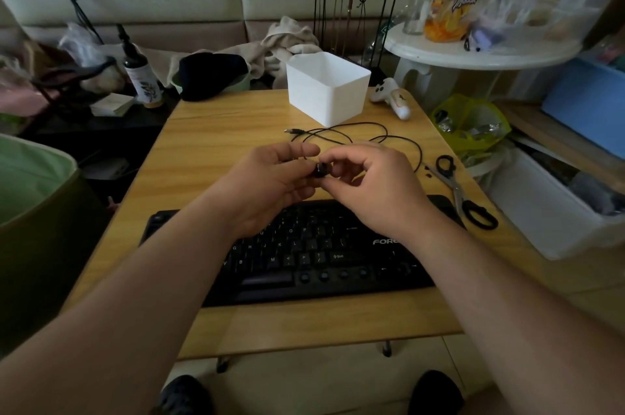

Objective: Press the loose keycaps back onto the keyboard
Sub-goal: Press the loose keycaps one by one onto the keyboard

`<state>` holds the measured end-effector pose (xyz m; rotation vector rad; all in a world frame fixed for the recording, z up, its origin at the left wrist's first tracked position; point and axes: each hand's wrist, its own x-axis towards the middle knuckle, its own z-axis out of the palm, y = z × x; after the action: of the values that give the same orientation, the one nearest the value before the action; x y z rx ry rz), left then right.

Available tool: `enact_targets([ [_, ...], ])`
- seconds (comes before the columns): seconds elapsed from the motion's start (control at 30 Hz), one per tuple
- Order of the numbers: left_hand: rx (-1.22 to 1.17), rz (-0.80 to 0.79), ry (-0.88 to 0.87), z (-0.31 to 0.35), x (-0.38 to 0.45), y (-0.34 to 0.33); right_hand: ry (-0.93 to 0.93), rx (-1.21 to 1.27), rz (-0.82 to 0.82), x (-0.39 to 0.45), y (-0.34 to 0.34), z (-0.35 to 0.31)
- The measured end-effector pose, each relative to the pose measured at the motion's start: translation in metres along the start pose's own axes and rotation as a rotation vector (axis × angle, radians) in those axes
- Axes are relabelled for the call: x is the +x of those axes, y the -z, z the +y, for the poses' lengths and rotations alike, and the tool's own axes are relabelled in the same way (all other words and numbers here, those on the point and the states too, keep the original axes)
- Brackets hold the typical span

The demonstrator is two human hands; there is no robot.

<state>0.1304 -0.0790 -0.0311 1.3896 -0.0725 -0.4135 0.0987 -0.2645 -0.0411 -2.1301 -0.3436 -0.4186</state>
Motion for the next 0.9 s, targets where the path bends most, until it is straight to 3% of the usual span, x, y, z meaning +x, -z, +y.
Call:
enact_targets([
  [0.63, -0.059, -0.044, -0.021, -0.005, -0.011, -0.009, -0.009, -0.022, 0.058, -0.008, 0.003, -0.005],
  [0.9, -0.370, -0.038, 0.047, -0.010, -0.015, -0.017, 0.037, -0.038, 0.098, -0.011, 0.007, -0.009],
])
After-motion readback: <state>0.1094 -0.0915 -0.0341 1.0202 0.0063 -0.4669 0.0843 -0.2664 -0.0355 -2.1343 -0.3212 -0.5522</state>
